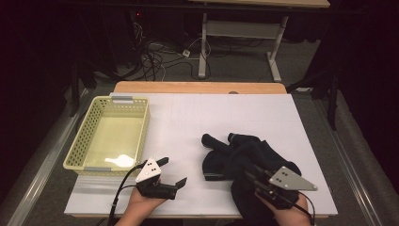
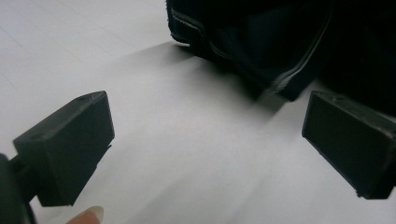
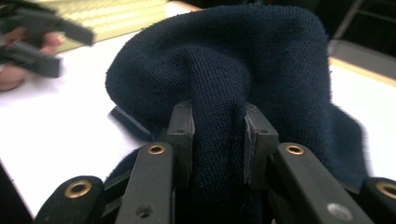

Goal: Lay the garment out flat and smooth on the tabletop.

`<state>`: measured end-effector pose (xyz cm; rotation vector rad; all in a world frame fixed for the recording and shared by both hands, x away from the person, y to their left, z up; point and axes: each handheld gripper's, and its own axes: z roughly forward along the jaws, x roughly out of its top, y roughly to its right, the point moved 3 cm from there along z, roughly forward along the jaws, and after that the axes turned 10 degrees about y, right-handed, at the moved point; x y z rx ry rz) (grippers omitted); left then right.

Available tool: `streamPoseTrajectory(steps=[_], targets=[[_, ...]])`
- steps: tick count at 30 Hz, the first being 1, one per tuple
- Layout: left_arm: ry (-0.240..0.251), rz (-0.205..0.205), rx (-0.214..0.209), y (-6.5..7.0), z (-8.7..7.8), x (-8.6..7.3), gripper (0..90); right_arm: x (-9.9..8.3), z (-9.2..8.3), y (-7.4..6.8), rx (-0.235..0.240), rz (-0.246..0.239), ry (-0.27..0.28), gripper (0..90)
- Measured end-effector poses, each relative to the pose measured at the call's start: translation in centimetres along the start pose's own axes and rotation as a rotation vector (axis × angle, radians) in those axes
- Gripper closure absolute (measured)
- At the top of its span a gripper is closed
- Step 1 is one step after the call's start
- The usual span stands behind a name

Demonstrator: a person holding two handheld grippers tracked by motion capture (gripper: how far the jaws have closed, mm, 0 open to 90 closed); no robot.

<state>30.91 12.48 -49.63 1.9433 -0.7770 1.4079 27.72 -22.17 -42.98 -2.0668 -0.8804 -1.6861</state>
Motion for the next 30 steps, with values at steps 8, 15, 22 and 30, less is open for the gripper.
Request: streamPoseTrajectory(steps=[8,15,22,30], targets=[[0.002,-0.001,0.002,0.0,0.0,0.0,2.3,-1.0,-3.3,3.8,-0.098,0.089,0.055,70.0],[0.007,-0.001,0.006,0.0,-0.1,0.0,2.3,-2.9,-5.0,6.3,-0.167,0.144,0.042,69.9],[0.015,-0.002,0.011,0.1,-0.2,0.0,2.5,-5.1,-6.9,9.8,-0.293,0.197,0.013,70.3],[0.016,-0.002,0.008,0.1,-0.3,-0.1,2.5,-7.8,-7.1,11.6,-0.341,0.273,-0.025,70.3]])
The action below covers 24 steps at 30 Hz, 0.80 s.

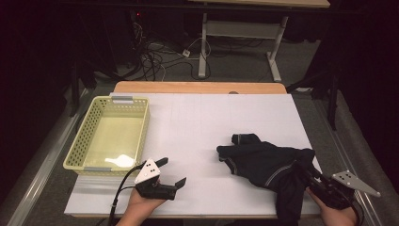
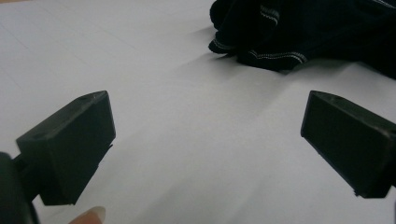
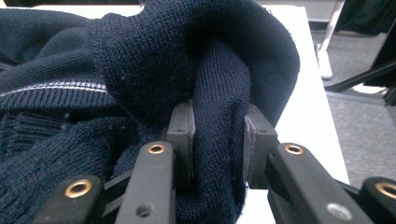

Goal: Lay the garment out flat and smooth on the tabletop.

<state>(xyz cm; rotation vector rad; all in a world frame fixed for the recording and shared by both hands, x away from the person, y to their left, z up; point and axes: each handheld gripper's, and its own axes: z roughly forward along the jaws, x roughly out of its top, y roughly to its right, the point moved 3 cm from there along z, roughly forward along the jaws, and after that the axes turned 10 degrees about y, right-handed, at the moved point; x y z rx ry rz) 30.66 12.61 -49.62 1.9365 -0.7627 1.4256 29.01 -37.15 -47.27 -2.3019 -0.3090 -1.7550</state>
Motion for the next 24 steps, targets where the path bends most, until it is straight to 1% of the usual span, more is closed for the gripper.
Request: streamPoseTrajectory(steps=[2,4,6,7,8,12,14,17,19,20,21,23,24], targets=[[-0.001,-0.002,-0.001,0.0,0.0,0.0,2.5,0.1,0.0,-0.3,0.008,-0.006,0.002,68.5],[-0.003,-0.005,-0.004,-0.1,0.0,0.0,2.5,0.7,-0.3,-0.7,0.026,-0.014,0.011,60.9],[-0.006,-0.009,-0.01,-0.1,0.1,0.0,2.5,1.8,-0.7,-1.4,0.036,-0.038,0.039,53.5],[-0.006,-0.01,-0.01,-0.1,0.1,0.0,2.5,2.4,-0.9,-2.0,0.047,-0.057,0.057,51.0],[-0.006,-0.01,-0.011,-0.1,0.1,0.0,2.5,3.0,-1.2,-2.6,0.052,-0.062,0.072,48.9],[-0.004,-0.009,-0.01,-0.1,0.1,0.0,2.5,4.9,-2.0,-4.9,0.09,-0.111,0.135,47.8],[-0.004,-0.008,-0.013,-0.1,0.1,0.0,2.5,5.5,-2.2,-6.0,0.118,-0.123,0.16,48.4],[-0.005,-0.011,-0.018,-0.1,0.1,0.0,2.5,5.8,-2.3,-7.4,0.155,-0.149,0.154,48.3],[-0.005,-0.009,-0.021,-0.1,0.1,0.0,2.5,5.7,-2.2,-8.5,0.175,-0.189,0.143,47.4],[-0.005,-0.01,-0.022,-0.1,0.1,0.0,2.5,5.5,-2.0,-9.0,0.192,-0.197,0.135,46.5],[-0.006,-0.01,-0.022,-0.1,0.1,0.0,2.6,5.2,-1.8,-9.4,0.211,-0.2,0.117,45.6],[-0.008,-0.01,-0.023,-0.1,0.1,0.0,2.5,4.6,-1.2,-9.9,0.226,-0.209,0.083,44.3],[-0.01,-0.009,-0.025,-0.1,0.1,0.0,2.5,4.2,-0.9,-10.0,0.226,-0.212,0.065,43.0]])
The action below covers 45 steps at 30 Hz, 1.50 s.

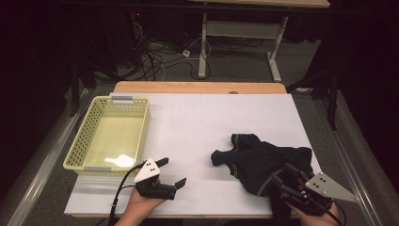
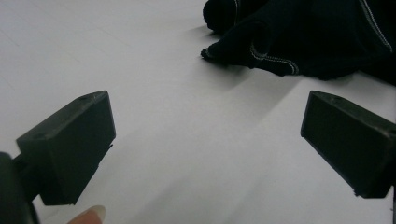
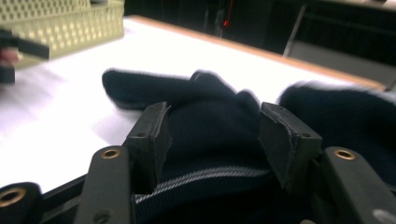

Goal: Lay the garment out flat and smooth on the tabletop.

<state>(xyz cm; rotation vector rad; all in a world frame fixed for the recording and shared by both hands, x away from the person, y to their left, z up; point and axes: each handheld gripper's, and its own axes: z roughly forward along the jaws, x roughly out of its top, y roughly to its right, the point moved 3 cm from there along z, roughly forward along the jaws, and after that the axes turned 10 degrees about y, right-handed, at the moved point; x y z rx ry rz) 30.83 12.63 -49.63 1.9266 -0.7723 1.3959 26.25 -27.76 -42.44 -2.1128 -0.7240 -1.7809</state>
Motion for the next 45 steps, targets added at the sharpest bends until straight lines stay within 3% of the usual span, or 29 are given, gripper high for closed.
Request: streamPoseTrajectory(steps=[3,8,14,17,21,24,27,30,35,40,45], targets=[[-0.003,-0.002,-0.001,0.0,0.0,0.0,2.5,-1.0,0.6,-0.1,0.008,-0.001,-0.047,38.9],[-0.007,-0.005,-0.006,0.0,0.1,0.0,2.5,-2.8,1.3,-0.1,-0.002,-0.018,-0.16,24.3],[-0.006,0.0,-0.003,0.0,0.1,0.0,2.5,-3.3,0.3,2.2,-0.094,0.005,-0.165,20.3],[-0.011,-0.006,-0.003,-0.1,0.1,0.0,2.5,-3.5,-0.6,3.8,-0.138,0.051,-0.155,18.4],[-0.011,-0.004,-0.005,0.0,0.1,0.0,2.5,-4.7,-1.2,5.7,-0.174,0.11,-0.192,12.4],[-0.014,-0.008,-0.005,-0.1,0.2,0.0,2.5,-5.8,-1.0,6.7,-0.151,0.192,-0.225,5.5],[-0.015,-0.004,-0.004,-0.1,0.2,0.0,2.6,-6.8,-0.5,6.2,-0.116,0.184,-0.312,0.2],[-0.019,-0.007,-0.007,-0.1,0.2,0.0,2.6,-7.2,0.0,5.5,-0.103,0.151,-0.356,0.1],[-0.02,-0.005,-0.003,-0.1,0.2,0.0,2.7,-7.4,0.4,4.7,-0.142,0.091,-0.385,2.5],[-0.029,-0.008,-0.002,-0.1,0.3,0.0,3.0,-7.2,0.4,5.0,-0.159,0.085,-0.385,17.1],[-0.031,-0.007,-0.005,-0.1,0.3,0.0,3.0,-7.2,0.1,5.8,-0.162,0.091,-0.347,40.5]])
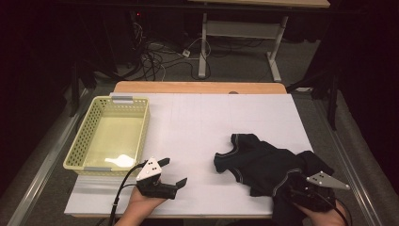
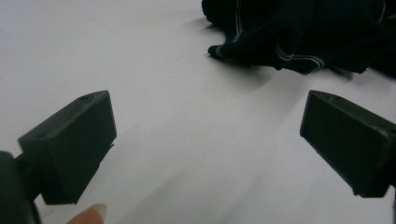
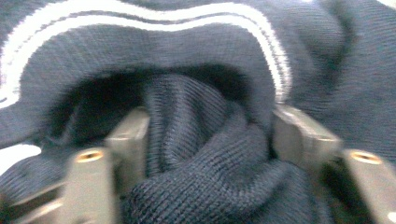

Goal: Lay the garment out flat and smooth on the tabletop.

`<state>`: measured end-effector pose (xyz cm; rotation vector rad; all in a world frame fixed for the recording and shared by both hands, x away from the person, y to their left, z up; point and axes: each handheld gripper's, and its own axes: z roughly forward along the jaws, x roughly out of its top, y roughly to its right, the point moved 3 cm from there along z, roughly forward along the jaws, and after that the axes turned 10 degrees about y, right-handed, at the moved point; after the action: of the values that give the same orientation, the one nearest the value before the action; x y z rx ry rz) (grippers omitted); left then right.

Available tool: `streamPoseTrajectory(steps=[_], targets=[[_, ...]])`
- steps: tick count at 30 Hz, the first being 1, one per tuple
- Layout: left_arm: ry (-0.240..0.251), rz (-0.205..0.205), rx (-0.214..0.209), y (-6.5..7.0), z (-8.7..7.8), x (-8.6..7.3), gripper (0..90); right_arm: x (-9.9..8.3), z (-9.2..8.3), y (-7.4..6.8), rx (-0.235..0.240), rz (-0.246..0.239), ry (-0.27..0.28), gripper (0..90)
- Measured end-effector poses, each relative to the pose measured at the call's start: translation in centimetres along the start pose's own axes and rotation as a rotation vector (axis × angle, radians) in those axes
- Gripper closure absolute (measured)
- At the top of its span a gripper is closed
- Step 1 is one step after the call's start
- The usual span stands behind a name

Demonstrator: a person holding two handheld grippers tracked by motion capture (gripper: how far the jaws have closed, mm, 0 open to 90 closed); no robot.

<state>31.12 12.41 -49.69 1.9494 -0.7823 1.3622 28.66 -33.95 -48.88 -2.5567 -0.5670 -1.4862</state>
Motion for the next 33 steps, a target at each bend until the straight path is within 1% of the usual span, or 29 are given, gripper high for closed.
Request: streamPoseTrajectory(steps=[4,6,7,8,9,11,13,15,18,21,24,26,27,28,30,31,33], targets=[[-0.004,-0.001,0.004,0.0,0.0,0.0,3.0,0.1,0.2,0.0,-0.003,-0.015,0.022,53.4],[-0.004,0.0,0.002,0.0,0.0,0.0,3.0,0.2,0.2,-0.1,0.011,-0.035,0.032,58.7],[-0.005,-0.002,0.0,0.0,0.1,0.0,3.0,0.2,0.2,0.0,0.023,-0.035,0.036,60.4],[-0.006,-0.004,-0.001,0.0,0.1,0.0,3.0,0.2,0.2,-0.1,0.032,-0.024,0.04,61.6],[-0.006,-0.004,-0.001,0.0,0.1,0.0,3.0,0.2,0.2,-0.2,0.044,-0.027,0.048,62.4],[-0.008,-0.003,0.001,0.0,0.1,0.0,3.0,0.2,0.2,-0.5,0.055,-0.019,0.06,63.0],[-0.008,-0.004,0.001,-0.1,0.1,0.0,3.0,0.3,0.3,-0.9,0.069,-0.024,0.062,63.4],[-0.007,-0.005,0.0,-0.1,0.1,0.0,3.0,0.5,0.7,-1.6,0.095,-0.029,0.068,63.6],[-0.003,-0.003,0.001,0.0,0.1,0.0,3.0,0.9,1.2,-3.2,0.135,-0.043,0.067,63.6],[0.0,-0.001,0.0,0.0,0.0,0.0,3.0,1.5,1.9,-5.3,0.179,-0.074,0.069,63.4],[0.001,0.001,0.0,0.0,0.0,0.0,3.0,2.0,2.7,-7.3,0.206,-0.109,0.072,62.0],[0.004,0.003,0.0,0.0,0.0,0.0,3.0,2.4,3.0,-7.7,0.207,-0.114,0.064,57.8],[0.006,0.003,0.0,0.0,0.0,0.0,3.0,2.5,2.9,-7.7,0.206,-0.118,0.057,54.0],[0.008,0.003,0.0,0.0,-0.1,0.0,3.0,2.7,2.7,-7.6,0.208,-0.11,0.055,49.0],[0.009,0.005,-0.003,0.0,-0.1,0.0,3.0,3.3,2.1,-7.5,0.214,-0.094,0.081,41.5],[0.009,0.006,-0.004,0.1,-0.1,0.0,3.0,3.7,1.7,-7.5,0.213,-0.093,0.101,40.4],[0.009,0.007,-0.006,0.1,-0.1,0.0,3.0,4.6,0.7,-7.8,0.226,-0.112,0.148,45.2]])
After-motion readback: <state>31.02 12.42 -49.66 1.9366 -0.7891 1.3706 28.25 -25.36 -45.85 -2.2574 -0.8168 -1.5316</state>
